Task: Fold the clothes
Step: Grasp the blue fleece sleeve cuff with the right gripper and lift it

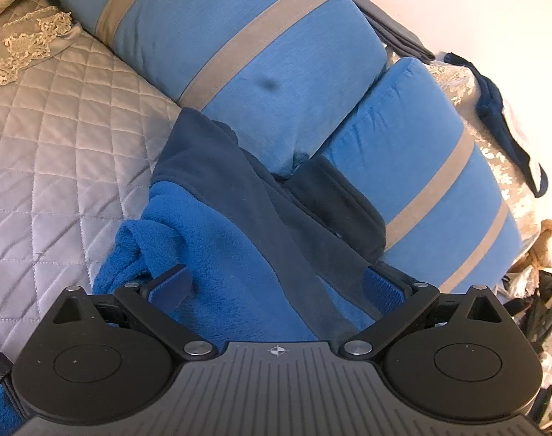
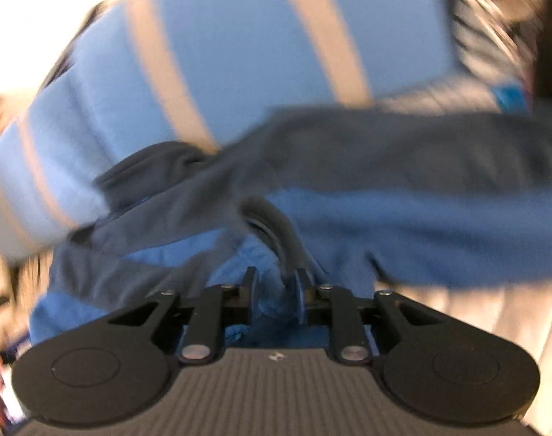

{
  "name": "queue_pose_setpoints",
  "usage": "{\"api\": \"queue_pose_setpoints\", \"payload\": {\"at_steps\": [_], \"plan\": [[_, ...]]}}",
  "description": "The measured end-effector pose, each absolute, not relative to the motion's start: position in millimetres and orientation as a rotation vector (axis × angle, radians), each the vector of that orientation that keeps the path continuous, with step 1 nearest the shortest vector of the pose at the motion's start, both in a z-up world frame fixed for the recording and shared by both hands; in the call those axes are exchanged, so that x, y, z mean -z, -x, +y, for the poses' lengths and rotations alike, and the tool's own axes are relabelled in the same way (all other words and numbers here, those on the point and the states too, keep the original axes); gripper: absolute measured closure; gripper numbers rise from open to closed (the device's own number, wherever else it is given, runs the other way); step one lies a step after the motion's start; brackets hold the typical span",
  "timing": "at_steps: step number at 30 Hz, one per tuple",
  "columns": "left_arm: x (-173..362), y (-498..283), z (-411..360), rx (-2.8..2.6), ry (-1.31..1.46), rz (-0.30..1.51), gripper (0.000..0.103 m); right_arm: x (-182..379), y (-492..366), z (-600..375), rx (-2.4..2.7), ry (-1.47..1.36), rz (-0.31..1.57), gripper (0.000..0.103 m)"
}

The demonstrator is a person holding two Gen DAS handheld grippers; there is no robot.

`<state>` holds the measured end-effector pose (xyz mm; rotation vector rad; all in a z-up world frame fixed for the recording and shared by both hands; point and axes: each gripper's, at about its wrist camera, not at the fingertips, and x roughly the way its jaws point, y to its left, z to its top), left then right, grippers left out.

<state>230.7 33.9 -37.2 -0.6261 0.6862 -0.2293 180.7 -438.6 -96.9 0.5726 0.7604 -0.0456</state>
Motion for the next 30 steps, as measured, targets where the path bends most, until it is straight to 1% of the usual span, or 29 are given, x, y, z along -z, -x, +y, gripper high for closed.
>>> {"api": "queue_pose_setpoints", "payload": {"at_steps": [1, 2, 3, 4, 5, 7, 8, 9, 12, 14, 16, 20, 22, 23, 25, 27, 30], "plan": [[37.3, -230.7, 33.6, 0.227, 0.626, 0.687, 0.000, 101.1, -177.3, -441.5, 0.077, -0.608, 0.763, 0.055], [37.4, -230.9, 33.4, 0.224, 0.626, 0.688, 0.000, 101.8, -174.7, -444.1, 0.107, -0.632, 0.761, 0.039], [37.7, -231.1, 33.5, 0.223, 0.626, 0.689, 0.000, 97.1, -173.1, -446.4, 0.137, -0.635, 0.751, 0.033], [38.0, -231.4, 33.9, 0.223, 0.627, 0.691, 0.000, 90.8, -172.2, -447.5, 0.174, -0.630, 0.741, 0.018], [38.3, -231.7, 34.4, 0.223, 0.630, 0.691, 0.000, 80.8, -172.6, -446.2, 0.228, -0.603, 0.732, 0.010], [38.3, -232.2, 34.1, 0.223, 0.629, 0.692, 0.000, 57.8, -174.2, -440.7, 0.326, -0.539, 0.728, 0.007], [38.2, -232.5, 33.5, 0.225, 0.625, 0.693, 0.000, 46.6, -174.9, -437.7, 0.365, -0.518, 0.728, 0.001], [38.1, -232.5, 33.6, 0.226, 0.622, 0.693, 0.000, 35.8, -174.8, -434.9, 0.392, -0.519, 0.724, 0.000], [37.9, -232.2, 34.3, 0.229, 0.620, 0.693, 0.000, 14.5, -171.9, -425.3, 0.366, -0.578, 0.690, 0.000], [38.2, -231.8, 35.2, 0.227, 0.625, 0.693, 0.000, 15.5, -168.2, -417.1, 0.320, -0.638, 0.652, 0.000], [38.4, -231.5, 35.3, 0.224, 0.626, 0.696, 0.000, 29.5, -163.9, -410.4, 0.279, -0.731, 0.601, 0.000], [38.0, -231.0, 35.2, 0.223, 0.615, 0.701, 0.000, 80.9, -161.8, -402.9, 0.193, -0.918, 0.511, 0.000], [38.6, -231.8, 35.6, 0.220, 0.616, 0.704, 0.000, 90.9, -169.7, -408.5, 0.179, -0.973, 0.576, 0.000], [38.9, -232.4, 35.7, 0.217, 0.622, 0.707, 0.000, 88.3, -170.7, -412.6, 0.174, -0.961, 0.561, 0.000], [39.3, -233.2, 35.6, 0.217, 0.631, 0.710, 0.000, 80.7, -167.1, -415.6, 0.223, -0.844, 0.494, 0.000], [39.2, -233.6, 34.3, 0.219, 0.620, 0.711, 0.000, 80.1, -164.3, -416.0, 0.302, -0.782, 0.500, 0.000], [39.1, -233.3, 33.9, 0.220, 0.608, 0.714, 0.000, 88.0, -167.4, -420.5, 0.276, -0.837, 0.542, 0.000]]}}
